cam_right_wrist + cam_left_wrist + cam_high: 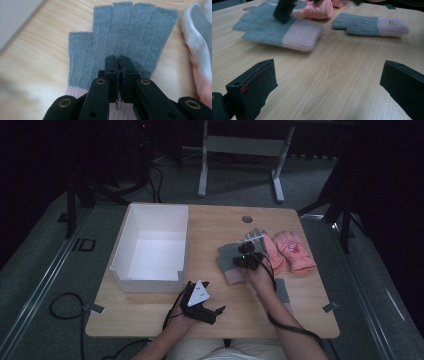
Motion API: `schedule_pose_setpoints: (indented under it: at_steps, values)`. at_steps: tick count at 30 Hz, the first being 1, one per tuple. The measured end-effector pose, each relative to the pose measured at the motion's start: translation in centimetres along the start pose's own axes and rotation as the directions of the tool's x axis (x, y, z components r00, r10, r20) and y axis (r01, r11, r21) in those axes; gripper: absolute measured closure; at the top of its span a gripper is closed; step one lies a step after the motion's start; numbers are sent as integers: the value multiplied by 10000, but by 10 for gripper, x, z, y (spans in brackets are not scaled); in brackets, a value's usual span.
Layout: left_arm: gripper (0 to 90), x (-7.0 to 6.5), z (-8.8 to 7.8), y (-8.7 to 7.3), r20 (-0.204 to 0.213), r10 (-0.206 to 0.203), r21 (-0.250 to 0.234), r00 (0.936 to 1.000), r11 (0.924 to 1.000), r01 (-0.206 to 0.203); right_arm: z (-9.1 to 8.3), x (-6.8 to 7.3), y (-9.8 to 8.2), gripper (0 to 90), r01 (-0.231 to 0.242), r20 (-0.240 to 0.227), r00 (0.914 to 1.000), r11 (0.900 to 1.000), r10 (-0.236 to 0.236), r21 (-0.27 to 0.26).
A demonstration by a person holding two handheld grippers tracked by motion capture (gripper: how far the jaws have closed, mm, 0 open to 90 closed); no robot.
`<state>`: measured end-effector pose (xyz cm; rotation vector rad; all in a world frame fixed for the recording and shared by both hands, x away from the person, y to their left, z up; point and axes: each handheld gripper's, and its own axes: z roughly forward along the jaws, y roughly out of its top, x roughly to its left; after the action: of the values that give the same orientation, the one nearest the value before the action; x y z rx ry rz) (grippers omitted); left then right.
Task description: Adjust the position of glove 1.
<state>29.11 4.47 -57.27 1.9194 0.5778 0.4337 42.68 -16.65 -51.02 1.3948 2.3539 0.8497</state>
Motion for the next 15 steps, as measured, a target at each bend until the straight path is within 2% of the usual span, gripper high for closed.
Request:
schedule_pose_setpoints:
  at_steps: [2, 5, 7, 8, 10, 12, 13, 15]
  values:
    - [3, -1, 0, 0, -11, -33, -3, 10000, 10000, 33, -12, 6, -11, 861, -123, 199, 9997, 9998, 126, -161]
    - [3, -1, 0, 0, -24, -26, -9, 10000, 10000, 26, -30, 14, -29, 861, -626, 114, 9979, 9970, 631, -450]
    - [3, -1, 0, 0, -11, 13, 6, 10000, 10000, -13, -38, 20, -41, 861, -736, 118, 9972, 9959, 744, -525]
    - [3, -1, 0, 0, -12, 15, 32, 10000, 10000, -15, -42, 22, -46, 861, -985, -53, 9951, 9932, 984, -621]
    - [3, -1, 0, 0, 0, 2, 3, 10000, 10000, -2, -48, 27, -56, 861, -952, 165, 9952, 9922, 968, -800]
    - [3, 0, 0, 0, -6, 7, -28, 10000, 10000, -7, -52, 30, -65, 861, -1128, -44, 9936, 9900, 1128, -851]
    - [3, 0, 0, 0, -21, 28, -8, 10000, 10000, -28, -54, 31, -68, 861, -1148, 162, 9930, 9886, 1170, -978]
    - [3, -1, 0, 0, -48, 63, 9, 10000, 10000, -63, -54, 33, -74, 861, -1298, -77, 9915, 9875, 1296, -894]
